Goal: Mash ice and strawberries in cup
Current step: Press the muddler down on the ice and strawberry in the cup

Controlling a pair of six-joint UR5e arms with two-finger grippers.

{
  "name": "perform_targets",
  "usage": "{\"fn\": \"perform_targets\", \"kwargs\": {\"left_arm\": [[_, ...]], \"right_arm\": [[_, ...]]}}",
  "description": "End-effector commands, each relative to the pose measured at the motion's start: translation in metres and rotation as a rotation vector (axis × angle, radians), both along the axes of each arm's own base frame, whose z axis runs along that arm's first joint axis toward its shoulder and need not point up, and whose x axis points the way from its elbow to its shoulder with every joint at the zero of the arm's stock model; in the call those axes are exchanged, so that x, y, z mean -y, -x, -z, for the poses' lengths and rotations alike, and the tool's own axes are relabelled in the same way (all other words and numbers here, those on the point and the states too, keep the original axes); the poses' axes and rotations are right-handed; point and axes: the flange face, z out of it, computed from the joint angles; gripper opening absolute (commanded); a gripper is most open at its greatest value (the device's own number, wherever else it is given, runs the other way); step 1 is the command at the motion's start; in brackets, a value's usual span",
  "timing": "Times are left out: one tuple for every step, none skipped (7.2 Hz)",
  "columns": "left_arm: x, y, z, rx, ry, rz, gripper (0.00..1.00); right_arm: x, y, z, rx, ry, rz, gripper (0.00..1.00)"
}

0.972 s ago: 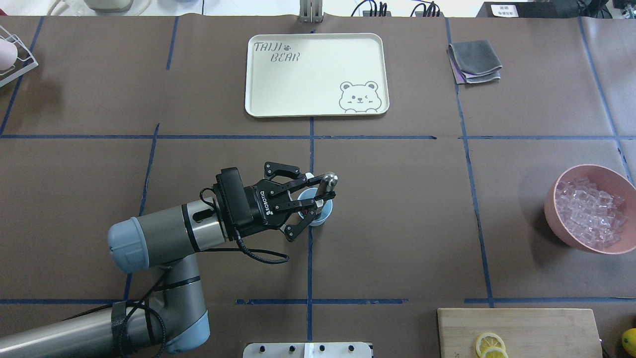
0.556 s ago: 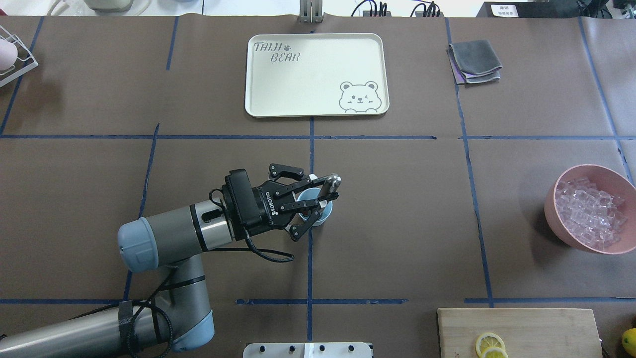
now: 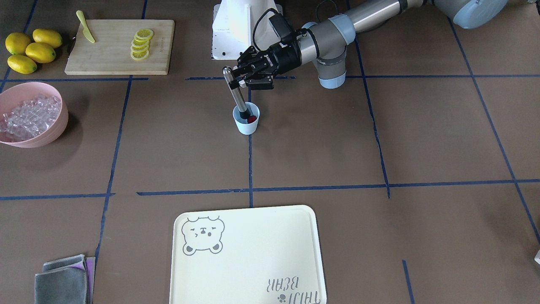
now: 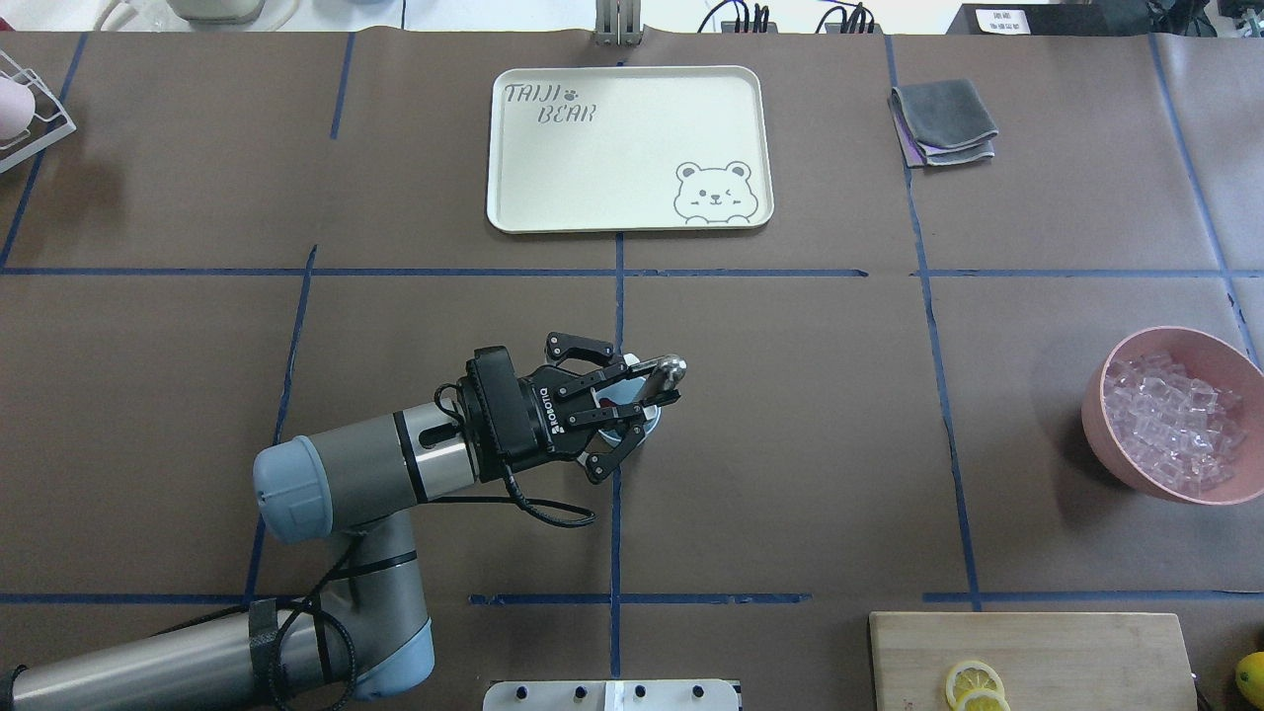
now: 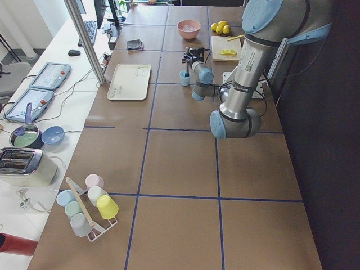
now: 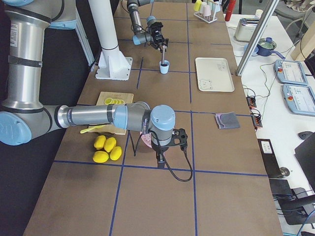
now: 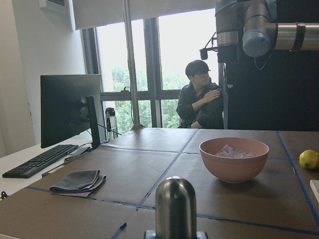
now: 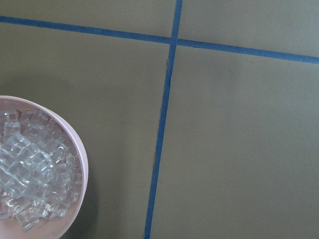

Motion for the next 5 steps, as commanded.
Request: {"fn": "perform_targets", "kwargs": {"left_arm": [[-0.001, -0.001, 0.004, -0.003, -0.006, 0.0, 0.0], [0.0, 0.001, 0.016, -0.021, -0.011, 0.002, 0.0], [0.005, 0.01, 0.028, -0.042, -0.02, 0.015, 0.0], [0.013, 0.028, 0.041, -0.075, -0.028, 0.033, 0.0], [0.025, 0.048, 0.054, -0.098, -0.029, 0.058, 0.0]], "right_arm": [[-0.001, 0.0, -0.001, 0.0, 0.002, 0.0, 1.0], [0.0, 0.0, 0.0, 0.0, 0.0, 0.001, 1.0], [-0.001, 0.0, -0.001, 0.0, 0.002, 0.0, 1.0], [-0.001, 0.0, -0.001, 0.0, 0.002, 0.0, 1.0], [0.0, 0.0, 0.0, 0.0, 0.0, 0.0, 1.0]]}}
